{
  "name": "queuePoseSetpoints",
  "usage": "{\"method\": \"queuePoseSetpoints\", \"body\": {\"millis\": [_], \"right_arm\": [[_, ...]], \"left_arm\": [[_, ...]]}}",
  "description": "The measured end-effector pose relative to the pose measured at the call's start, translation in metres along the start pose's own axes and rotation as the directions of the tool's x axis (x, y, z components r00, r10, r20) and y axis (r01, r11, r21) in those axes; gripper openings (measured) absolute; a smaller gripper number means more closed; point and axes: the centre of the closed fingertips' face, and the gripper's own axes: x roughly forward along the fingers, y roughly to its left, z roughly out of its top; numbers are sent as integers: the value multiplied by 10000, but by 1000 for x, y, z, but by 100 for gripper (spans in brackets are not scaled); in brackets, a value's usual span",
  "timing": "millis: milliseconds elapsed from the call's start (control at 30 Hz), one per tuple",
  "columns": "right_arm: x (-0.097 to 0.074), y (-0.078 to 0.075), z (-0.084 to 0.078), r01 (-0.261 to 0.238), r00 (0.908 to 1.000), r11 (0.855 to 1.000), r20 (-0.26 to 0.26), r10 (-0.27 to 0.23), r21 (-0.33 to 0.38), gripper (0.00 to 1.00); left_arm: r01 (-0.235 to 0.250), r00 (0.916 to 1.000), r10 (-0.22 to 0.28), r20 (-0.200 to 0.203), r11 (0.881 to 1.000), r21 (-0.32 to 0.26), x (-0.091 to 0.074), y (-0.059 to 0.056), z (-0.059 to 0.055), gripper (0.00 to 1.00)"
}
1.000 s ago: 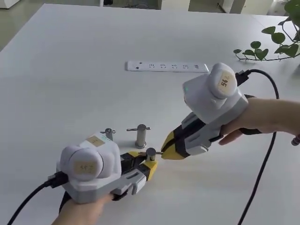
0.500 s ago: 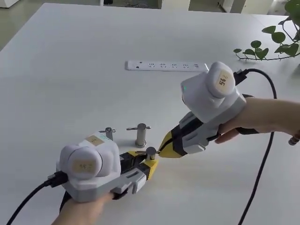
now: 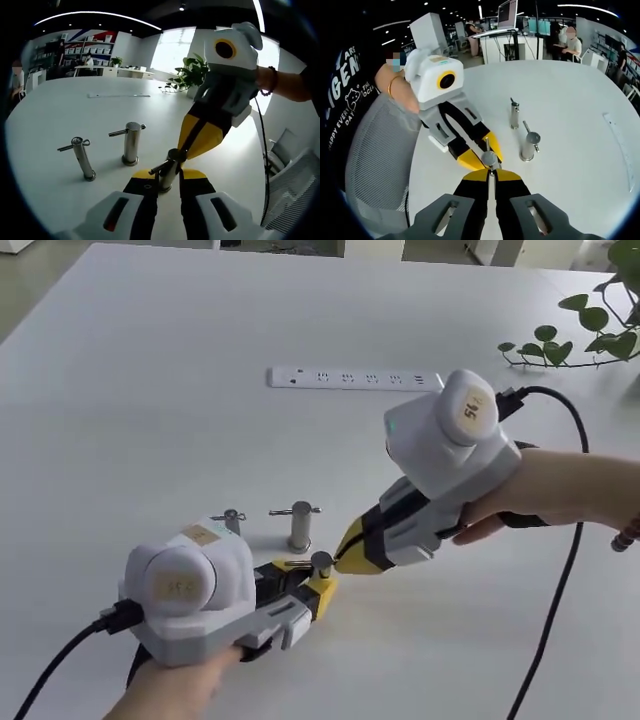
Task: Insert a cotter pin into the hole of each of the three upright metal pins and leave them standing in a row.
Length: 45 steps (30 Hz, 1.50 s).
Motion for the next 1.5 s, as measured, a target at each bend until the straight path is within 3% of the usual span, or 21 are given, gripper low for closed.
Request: {"method": "queuePoseSetpoints", "body": {"millis": [400,800,1233,1500], "right_arm": [[1,-1,1,136,9998,9997,111,-138,201,5],[4,0,12,419,9975,9991,567,-423,97,19],[14,-4,15,577,9966,9974,617,-549,-437,16],[17,-4,14,488,9973,9959,588,-444,-758,10]], "left_arm": [[-16,9998,30,-194,9975,713,-8,2,1,20],[-69,9993,140,-343,9802,1979,-30,0,11,34],[-121,9999,142,-85,9786,2052,-54,-1,22,37],[-363,9993,363,34,9833,1782,-70,0,23,39]]}}
